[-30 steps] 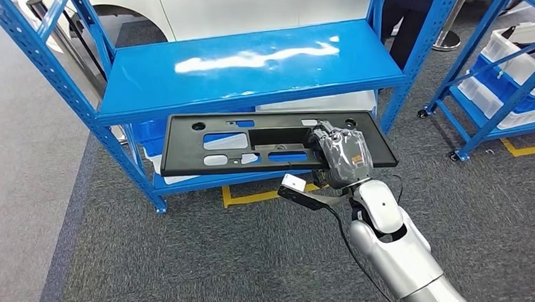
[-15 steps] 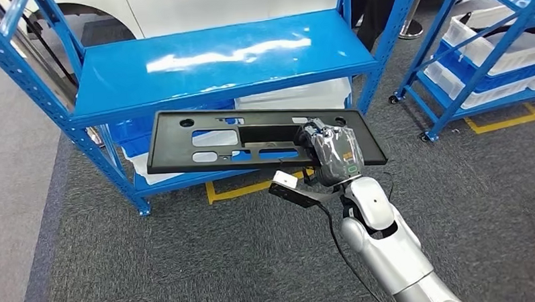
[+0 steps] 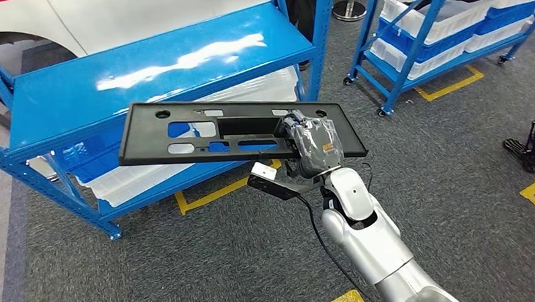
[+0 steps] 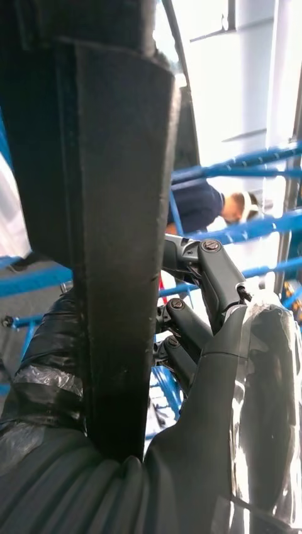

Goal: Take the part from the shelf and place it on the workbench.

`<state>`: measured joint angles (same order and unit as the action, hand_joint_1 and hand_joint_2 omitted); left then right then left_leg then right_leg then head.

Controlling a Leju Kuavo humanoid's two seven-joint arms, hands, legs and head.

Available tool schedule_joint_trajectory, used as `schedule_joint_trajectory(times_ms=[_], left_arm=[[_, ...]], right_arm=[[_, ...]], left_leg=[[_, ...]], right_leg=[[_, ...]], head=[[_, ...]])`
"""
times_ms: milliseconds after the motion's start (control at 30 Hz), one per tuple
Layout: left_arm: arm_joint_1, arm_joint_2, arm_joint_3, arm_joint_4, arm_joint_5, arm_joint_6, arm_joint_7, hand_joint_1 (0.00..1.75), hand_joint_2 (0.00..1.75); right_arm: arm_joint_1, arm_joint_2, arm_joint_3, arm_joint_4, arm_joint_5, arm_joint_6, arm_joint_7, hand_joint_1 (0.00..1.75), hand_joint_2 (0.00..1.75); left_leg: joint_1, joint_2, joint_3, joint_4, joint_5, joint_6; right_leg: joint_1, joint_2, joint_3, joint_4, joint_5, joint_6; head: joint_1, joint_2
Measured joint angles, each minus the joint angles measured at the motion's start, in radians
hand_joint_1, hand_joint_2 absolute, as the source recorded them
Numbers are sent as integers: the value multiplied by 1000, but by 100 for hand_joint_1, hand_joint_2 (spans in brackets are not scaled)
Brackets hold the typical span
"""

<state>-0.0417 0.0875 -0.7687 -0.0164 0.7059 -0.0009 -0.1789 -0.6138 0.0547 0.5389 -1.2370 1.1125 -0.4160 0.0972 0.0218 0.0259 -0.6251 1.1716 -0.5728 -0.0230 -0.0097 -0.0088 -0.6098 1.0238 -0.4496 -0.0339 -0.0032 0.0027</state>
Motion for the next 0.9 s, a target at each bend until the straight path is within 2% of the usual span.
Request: schedule_joint_trajectory(times_ms=[33, 67, 100, 133, 167, 200, 233, 267, 300, 333, 367, 433, 467, 500, 533, 567, 600, 633, 667, 700, 733, 767, 800, 833, 867, 900], left_arm=[[1, 6, -2, -2, 5, 2, 5, 0, 175], [1, 12, -4, -6, 9, 4, 8, 0, 175], [2, 17, -6, -9, 12, 6, 11, 0, 175], [2, 21, -7, -13, 15, 8, 13, 0, 175], [3, 25, -8, -17, 17, 10, 13, 0, 175], [3, 28, -9, -20, 20, 11, 14, 0, 175], [3, 32, -9, -22, 23, 12, 14, 0, 175], [2, 34, -9, -24, 25, 13, 14, 0, 175], [1, 37, -9, -27, 27, 13, 15, 0, 175], [-1, 38, -10, -30, 28, 13, 15, 0, 175], [-3, 40, -11, -34, 29, 14, 16, 0, 175], [-3, 43, -14, -40, 32, 14, 15, 0, 175], [-2, 44, -15, -42, 34, 14, 15, 0, 175], [0, 44, -16, -44, 36, 14, 15, 0, 175], [1, 45, -16, -45, 37, 13, 15, 0, 175], [1, 47, -16, -46, 38, 13, 16, 0, 175], [1, 48, -17, -48, 38, 12, 17, 0, 175], [0, 49, -17, -49, 39, 11, 20, 0, 175], [0, 49, -19, -51, 40, 11, 24, 0, 175], [1, 50, -21, -52, 42, 10, 27, 0, 175], [2, 52, -23, -53, 45, 8, 27, 0, 175], [2, 54, -24, -54, 49, 7, 24, 0, 175], [2, 57, -25, -54, 53, 6, 19, 0, 175], [0, 60, -25, -55, 56, 6, 14, 0, 175], [-3, 65, -25, -56, 59, 7, 11, 0, 175], [-4, 69, -25, -57, 62, 8, 11, 0, 175]], right_arm=[[-5, 6, 4, -1, 3, 2, 2, 175, 175], [-8, 11, 8, 1, 5, 0, 1, 175, 175], [-10, 13, 10, 3, 6, -3, -2, 175, 175], [-11, 15, 12, 7, 7, -8, -5, 175, 175], [-13, 17, 12, 11, 7, -12, -8, 175, 175], [-16, 19, 12, 14, 7, -15, -9, 175, 175], [-21, 23, 13, 15, 7, -16, -9, 175, 175], [-26, 26, 13, 16, 7, -16, -9, 175, 175], [-30, 29, 13, 16, 7, -15, -8, 175, 175], [-32, 30, 13, 17, 7, -15, -8, 175, 175], [-33, 29, 14, 18, 7, -15, -8, 175, 175], [-39, 28, 14, 22, 7, -16, -8, 175, 175], [-44, 29, 15, 24, 7, -16, -8, 175, 175], [-48, 29, 15, 27, 7, -15, -8, 175, 175], [-51, 30, 15, 29, 6, -11, -8, 175, 175], [-52, 30, 16, 31, 6, -7, -7, 175, 175], [-54, 31, 16, 34, 6, -3, -6, 175, 175], [-56, 31, 16, 37, 6, 0, -6, 175, 175], [-58, 31, 16, 40, 4, 1, -7, 175, 175], [-61, 32, 16, 43, 3, 0, -8, 175, 175], [-63, 34, 16, 46, 3, -2, -12, 175, 175], [-64, 36, 16, 49, 4, -3, -14, 175, 175], [-65, 38, 16, 51, 7, -4, -16, 175, 175], [-65, 39, 17, 53, 10, -3, -16, 175, 175], [-66, 40, 17, 52, 14, -1, -13, 175, 175], [-67, 41, 17, 52, 17, 1, -10, 175, 175]], left_leg=[[0, -11, -30, 65, -25, -2], [0, -17, -51, 108, -32, -3], [0, -19, -57, 115, -19, -4], [1, -23, -46, 82, 12, -4], [4, -34, -21, 20, 52, -4], [6, -56, 5, -44, 82, -4], [9, -75, 28, -96, 99, -3], [10, -88, 40, -125, 102, -1], [9, -92, 43, -133, 97, 1], [9, -82, 45, -137, 96, 5], [10, -71, 46, -139, 99, 11], [11, -47, 48, -145, 104, 25], [9, -34, 48, -146, 105, 31], [6, -22, 48, -147, 105, 35], [3, -9, 48, -146, 104, 37], [1, 4, 48, -146, 103, 38], [0, 16, 49, -146, 102, 38], [-2, 28, 51, -146, 101, 38], [-3, 39, 53, -146, 99, 37], [-6, 50, 56, -146, 97, 35], [-9, 59, 57, -146, 95, 32], [-11, 70, 59, -146, 93, 28], [-13, 81, 60, -147, 92, 24], [-13, 92, 62, -148, 90, 19], [-11, 91, 63, -145, 85, 14], [-9, 75, 59, -133, 73, 10]], right_leg=[[1, 15, -1, 1, 1, -2], [1, 30, 0, 1, 1, -2], [2, 45, 0, 3, 1, -2], [2, 60, 1, 6, 1, -2], [1, 74, 0, 9, -1, 0], [2, 87, -2, 15, -2, 4], [2, 101, -7, 21, -3, 9], [2, 112, -13, 25, -3, 15], [1, 123, -19, 26, 0, 21], [0, 134, -23, 26, 3, 27], [0, 129, -26, 27, 3, 32], [4, 81, -47, 70, -25, 40], [4, 48, -71, 121, -55, 42], [4, 26, -102, 186, -87, 44], [3, 18, -131, 248, -111, 44], [3, 14, -150, 288, -120, 44], [3, 12, -150, 290, -110, 42], [4, 8, -129, 253, -82, 38], [8, -5, -93, 186, -48, 31], [15, -28, -57, 117, -24, 23], [22, -47, -30, 63, -9, 15], [29, -61, -16, 32, -5, 9], [35, -62, -14, 23, -8, 5], [35, -49, -16, 19, -5, 1], [32, -37, -14, 13, -2, -3], [29, -26, -12, 8, 2, -7]], head=[[0, 0], [0, 0], [0, 0], [0, 0], [0, 0], [0, 0], [0, 0], [0, 0], [0, 0], [0, 0], [0, 0], [2, 0], [3, 0], [4, 0], [4, 0], [4, 0], [4, 0], [4, 0], [4, 0], [4, 0], [4, 0], [4, 0], [3, 0], [3, 0], [3, 0], [3, 0]])
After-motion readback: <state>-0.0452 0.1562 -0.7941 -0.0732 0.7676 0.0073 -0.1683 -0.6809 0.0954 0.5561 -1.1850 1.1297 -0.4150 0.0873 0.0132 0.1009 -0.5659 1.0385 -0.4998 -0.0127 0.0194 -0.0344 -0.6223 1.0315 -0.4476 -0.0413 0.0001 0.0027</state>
